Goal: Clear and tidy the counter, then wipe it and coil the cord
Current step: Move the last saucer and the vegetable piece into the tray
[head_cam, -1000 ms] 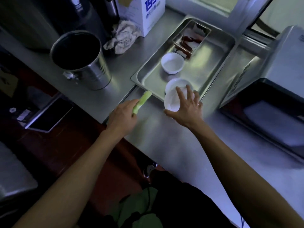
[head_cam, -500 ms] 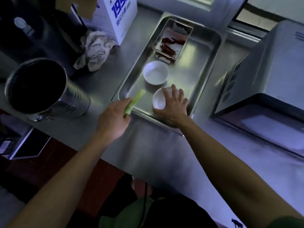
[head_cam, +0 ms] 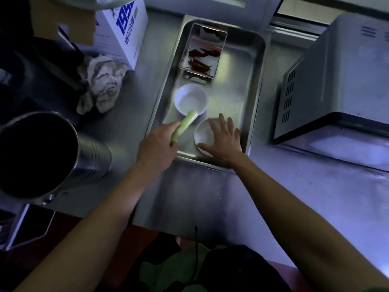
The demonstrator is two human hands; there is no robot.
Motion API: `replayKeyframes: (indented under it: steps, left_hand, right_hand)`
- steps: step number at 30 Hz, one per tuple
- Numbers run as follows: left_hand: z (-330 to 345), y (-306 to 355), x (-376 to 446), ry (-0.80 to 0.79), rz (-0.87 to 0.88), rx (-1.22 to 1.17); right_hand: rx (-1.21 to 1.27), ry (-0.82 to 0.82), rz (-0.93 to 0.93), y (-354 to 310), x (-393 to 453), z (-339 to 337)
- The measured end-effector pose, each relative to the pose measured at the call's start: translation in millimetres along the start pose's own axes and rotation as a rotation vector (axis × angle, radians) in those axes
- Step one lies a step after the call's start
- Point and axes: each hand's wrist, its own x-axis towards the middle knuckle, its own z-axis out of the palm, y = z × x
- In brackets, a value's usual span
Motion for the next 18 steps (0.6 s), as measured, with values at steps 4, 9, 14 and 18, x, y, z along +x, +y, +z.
replayKeyframes:
  steps: [4, 9, 14, 18]
  left_hand:
    - [4, 7, 21, -0.049, 0.129, -0.007]
    - [28, 24, 47, -0.151, 0.192, -0.004]
    - [51, 36, 65, -0.225, 0.239, 0.025]
    - [65, 40, 73, -0.249, 0.300, 0.036]
  right_hand:
    - [0.147, 0.170, 0.051, 4, -23, -16]
    - [0.163, 0.301, -0.004, 5, -55, -27]
    - [0.150, 0.286, -0.013, 3, -60, -20]
    - [0.158, 0.240, 0.008, 6, -54, -15]
